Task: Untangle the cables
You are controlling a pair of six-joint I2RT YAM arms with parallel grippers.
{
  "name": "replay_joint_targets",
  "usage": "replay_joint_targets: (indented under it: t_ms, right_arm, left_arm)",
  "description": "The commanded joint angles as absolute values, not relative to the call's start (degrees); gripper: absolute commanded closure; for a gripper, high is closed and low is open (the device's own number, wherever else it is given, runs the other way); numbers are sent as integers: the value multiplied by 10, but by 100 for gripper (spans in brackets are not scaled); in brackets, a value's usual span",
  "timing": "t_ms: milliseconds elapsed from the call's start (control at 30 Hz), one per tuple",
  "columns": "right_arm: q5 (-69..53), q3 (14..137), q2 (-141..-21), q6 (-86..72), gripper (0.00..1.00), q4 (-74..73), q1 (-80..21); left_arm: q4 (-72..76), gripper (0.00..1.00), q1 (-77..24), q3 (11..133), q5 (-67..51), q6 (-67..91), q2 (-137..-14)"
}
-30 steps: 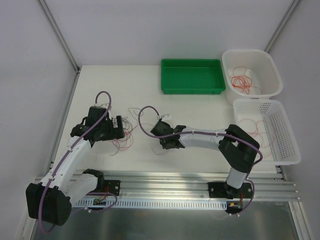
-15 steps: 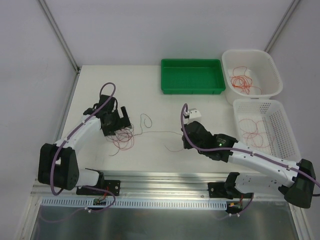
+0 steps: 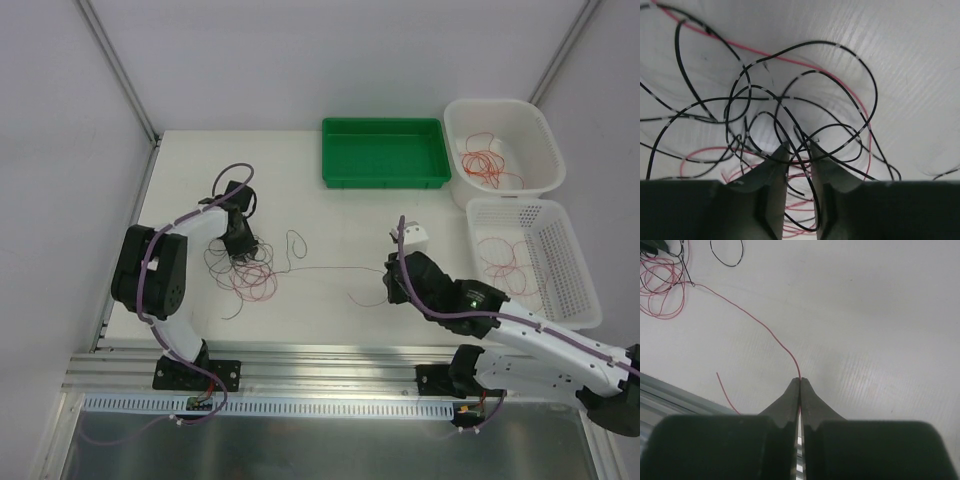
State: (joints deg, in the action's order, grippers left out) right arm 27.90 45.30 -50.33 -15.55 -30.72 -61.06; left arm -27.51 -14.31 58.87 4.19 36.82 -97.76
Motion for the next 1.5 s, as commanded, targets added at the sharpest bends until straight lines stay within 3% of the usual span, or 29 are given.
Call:
replay_joint_targets:
  t_ms: [0,100,333,467,600,1000,1167,1300,1467]
  right_arm:
    - [316,460,-460,-145,99,-354,-613]
    - [376,475,-408,-138,99,-415,-613]
    - [525,601,-259,-147,99,-585,-612]
    - [546,670,-225,-123,99,-626,-612]
    - [559,735,-271,-121,99,-671,-613]
    - [568,776,-291,-113,99,-677,-613]
    - [489,731,-370,-110,99,-639,-613]
    - [377,621,-444,-135,99,-544,-613]
    - [327,532,-560,-167,99,-447,-570]
  left_arm:
    - [-281,80,-148,618,89,366,-999]
    - [-294,100,-142,652,112,324,-1019]
    - [-375,100,-70,790,182,256,-1040]
    - [-392,100,-33,825,231,214,-1038]
    - [-393,100,13,814,242,217,-1036]
    - [-392,100,91,798,261,234,-1065]
    - [-391,100,69,807,197,222,-1048]
    - [-393,100,-21,807,184,200,-1017]
    - [-394,100,-84,785,191,181,-951]
